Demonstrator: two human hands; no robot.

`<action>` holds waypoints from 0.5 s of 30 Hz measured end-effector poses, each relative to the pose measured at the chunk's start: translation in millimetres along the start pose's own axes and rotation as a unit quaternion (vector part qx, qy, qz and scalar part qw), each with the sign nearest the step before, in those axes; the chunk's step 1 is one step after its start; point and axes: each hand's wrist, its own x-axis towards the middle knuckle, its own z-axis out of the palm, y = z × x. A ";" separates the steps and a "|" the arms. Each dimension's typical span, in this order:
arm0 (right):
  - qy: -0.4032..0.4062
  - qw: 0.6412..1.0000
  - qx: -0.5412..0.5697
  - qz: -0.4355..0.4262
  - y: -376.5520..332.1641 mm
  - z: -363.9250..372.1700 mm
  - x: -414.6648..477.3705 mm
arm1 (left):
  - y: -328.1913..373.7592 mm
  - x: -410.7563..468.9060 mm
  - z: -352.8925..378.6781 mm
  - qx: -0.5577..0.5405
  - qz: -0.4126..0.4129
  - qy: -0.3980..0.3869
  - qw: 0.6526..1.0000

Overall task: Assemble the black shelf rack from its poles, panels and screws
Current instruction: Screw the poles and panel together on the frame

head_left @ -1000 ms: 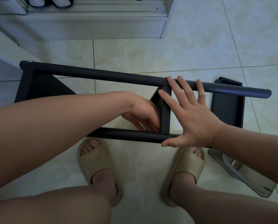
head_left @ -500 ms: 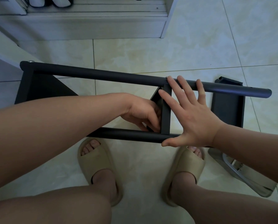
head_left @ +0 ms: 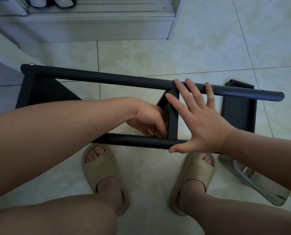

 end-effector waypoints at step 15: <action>-0.014 1.000 0.008 -0.011 10.6 -1.3 5.5 | 9.6 -13.9 0.3 0.048 -0.031 0.087 0.995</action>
